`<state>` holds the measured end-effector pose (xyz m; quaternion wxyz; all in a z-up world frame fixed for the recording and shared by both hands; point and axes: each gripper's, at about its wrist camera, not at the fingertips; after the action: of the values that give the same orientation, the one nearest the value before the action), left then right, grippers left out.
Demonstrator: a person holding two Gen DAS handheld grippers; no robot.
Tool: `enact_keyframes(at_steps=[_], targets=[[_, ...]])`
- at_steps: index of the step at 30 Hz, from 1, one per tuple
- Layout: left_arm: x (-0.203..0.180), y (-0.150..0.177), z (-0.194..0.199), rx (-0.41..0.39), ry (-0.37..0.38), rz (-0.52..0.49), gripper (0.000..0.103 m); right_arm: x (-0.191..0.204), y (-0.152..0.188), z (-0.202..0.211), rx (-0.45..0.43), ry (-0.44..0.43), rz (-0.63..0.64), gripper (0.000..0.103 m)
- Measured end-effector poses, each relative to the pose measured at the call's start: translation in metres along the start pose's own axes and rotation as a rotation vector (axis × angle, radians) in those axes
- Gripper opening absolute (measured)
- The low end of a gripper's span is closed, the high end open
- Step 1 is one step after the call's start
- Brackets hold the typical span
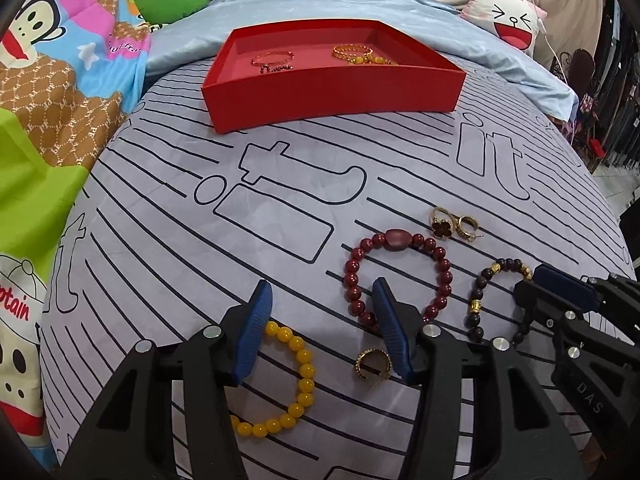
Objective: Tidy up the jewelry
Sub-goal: 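Grasp the red bead bracelet with the left tool while the right tool grasps the black-and-gold bead bracelet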
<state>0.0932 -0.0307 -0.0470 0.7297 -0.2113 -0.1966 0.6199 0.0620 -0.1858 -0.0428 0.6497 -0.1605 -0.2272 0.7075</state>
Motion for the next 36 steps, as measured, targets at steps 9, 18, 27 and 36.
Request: enact_keyframes(at_steps=[9, 18, 27, 36], targets=[[0.001, 0.0, 0.0, -0.018, -0.007, -0.005, 0.032, 0.001, -0.001, -0.001, -0.002, 0.003, 0.004, 0.02], [0.005, -0.002, 0.002, -0.002, 0.032, 0.007, 0.007, 0.002, -0.001, 0.0, 0.003, -0.01, 0.006, 0.01], [0.01, -0.004, 0.014, -0.011, 0.059, 0.029, 0.007, -0.002, -0.002, 0.005, -0.002, -0.031, -0.012, 0.008], [0.012, -0.019, 0.036, -0.047, 0.098, 0.045, 0.007, -0.004, -0.018, 0.024, -0.053, -0.057, -0.025, 0.008]])
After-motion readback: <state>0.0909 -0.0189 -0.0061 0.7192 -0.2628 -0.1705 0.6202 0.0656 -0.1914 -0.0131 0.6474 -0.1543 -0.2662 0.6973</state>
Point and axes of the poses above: each gripper's, at about its wrist camera, not at the fingertips, and z roughly against the way its jaws point, x to its left, y to its underside, and after that the axes turned 3 degrees about -y, right-handed
